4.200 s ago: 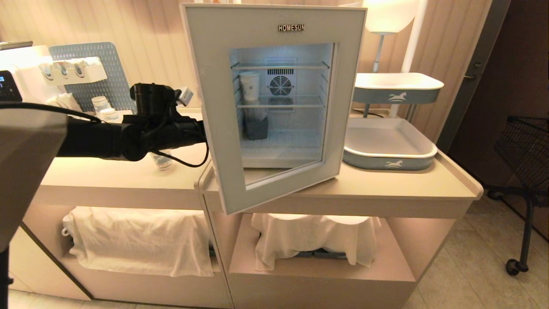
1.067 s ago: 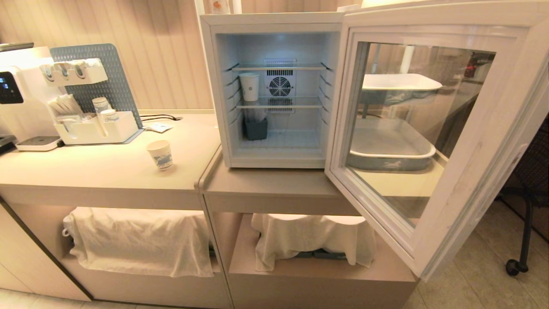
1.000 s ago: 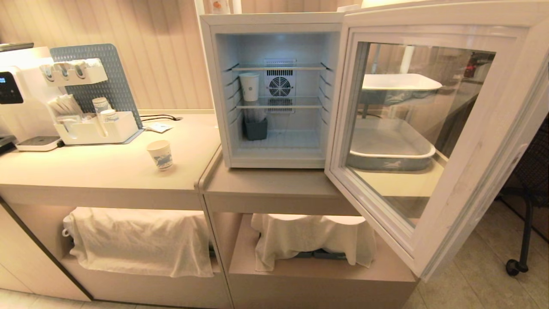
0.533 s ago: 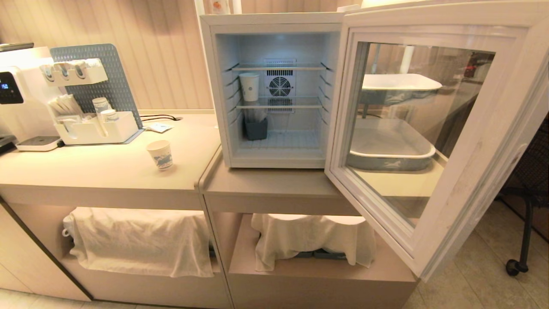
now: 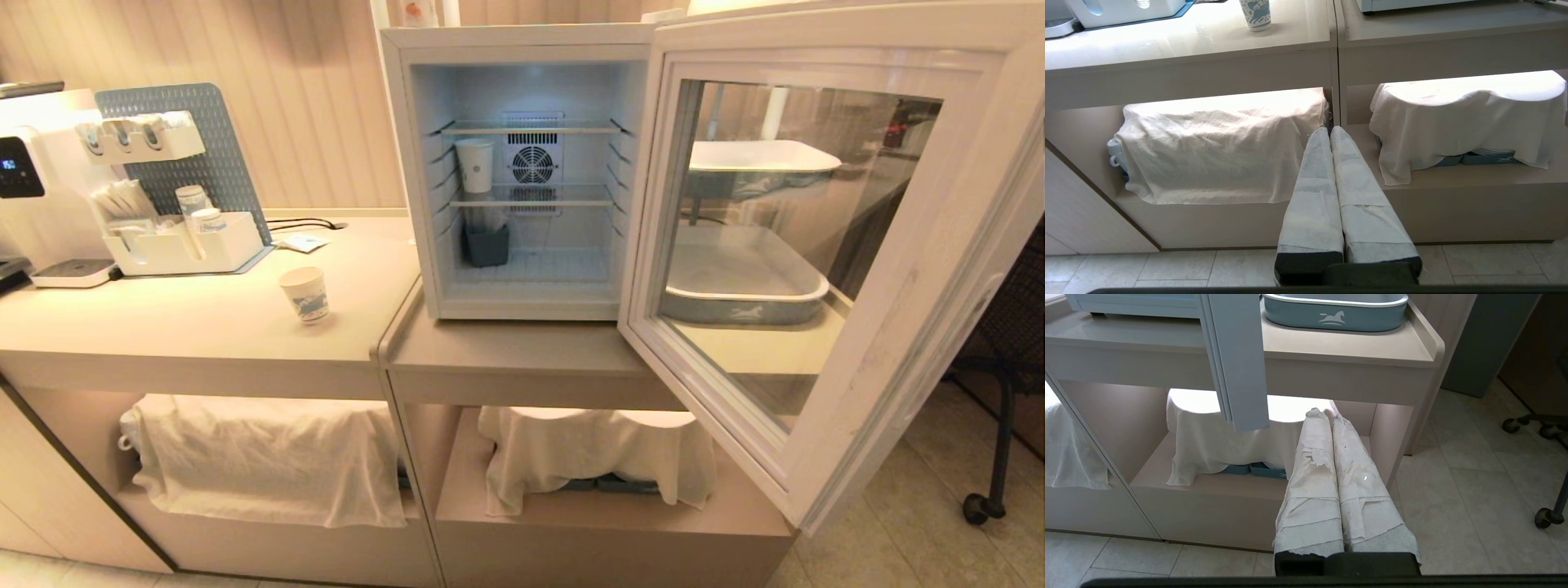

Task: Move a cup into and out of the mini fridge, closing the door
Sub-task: Put the paper cup in the freezer

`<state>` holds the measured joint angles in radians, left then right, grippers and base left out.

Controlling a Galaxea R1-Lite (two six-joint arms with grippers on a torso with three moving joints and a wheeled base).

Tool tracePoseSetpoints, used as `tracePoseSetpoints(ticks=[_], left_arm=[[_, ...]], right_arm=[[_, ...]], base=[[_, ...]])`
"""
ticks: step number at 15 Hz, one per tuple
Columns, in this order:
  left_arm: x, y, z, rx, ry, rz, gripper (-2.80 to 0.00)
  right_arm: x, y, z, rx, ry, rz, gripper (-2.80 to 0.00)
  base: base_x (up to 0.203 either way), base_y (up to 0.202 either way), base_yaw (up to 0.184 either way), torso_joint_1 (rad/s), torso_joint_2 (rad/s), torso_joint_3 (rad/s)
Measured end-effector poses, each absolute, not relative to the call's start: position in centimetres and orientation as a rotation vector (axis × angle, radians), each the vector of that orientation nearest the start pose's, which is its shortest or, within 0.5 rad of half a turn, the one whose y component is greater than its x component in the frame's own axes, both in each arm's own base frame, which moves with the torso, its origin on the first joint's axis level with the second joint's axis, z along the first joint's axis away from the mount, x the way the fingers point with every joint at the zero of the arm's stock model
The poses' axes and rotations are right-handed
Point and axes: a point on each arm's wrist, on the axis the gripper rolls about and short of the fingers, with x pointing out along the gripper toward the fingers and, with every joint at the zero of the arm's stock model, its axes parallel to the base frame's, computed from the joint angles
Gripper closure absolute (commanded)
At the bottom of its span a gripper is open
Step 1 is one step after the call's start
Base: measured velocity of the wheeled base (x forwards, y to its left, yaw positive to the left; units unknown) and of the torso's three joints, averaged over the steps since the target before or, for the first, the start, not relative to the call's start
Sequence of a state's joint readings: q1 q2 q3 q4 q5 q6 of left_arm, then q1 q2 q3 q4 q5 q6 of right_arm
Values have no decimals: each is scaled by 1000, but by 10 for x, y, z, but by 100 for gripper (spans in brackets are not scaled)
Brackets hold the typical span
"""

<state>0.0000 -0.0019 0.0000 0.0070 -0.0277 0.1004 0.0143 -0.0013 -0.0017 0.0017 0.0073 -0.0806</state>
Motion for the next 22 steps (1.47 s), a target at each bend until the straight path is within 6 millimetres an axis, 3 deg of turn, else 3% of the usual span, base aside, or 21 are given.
tracePoseSetpoints(ticks=[14,22], left_arm=[[-23,-1,75,79,2,-26,0],[-23,-1,75,83,0,-29,0]], right_arm=[[-23,0,76,-81,-3,20,0],[-23,0,76,-82,-1,20,0]], base=[[0,3,0,0,0,0],[0,175,-1,2,2,3]])
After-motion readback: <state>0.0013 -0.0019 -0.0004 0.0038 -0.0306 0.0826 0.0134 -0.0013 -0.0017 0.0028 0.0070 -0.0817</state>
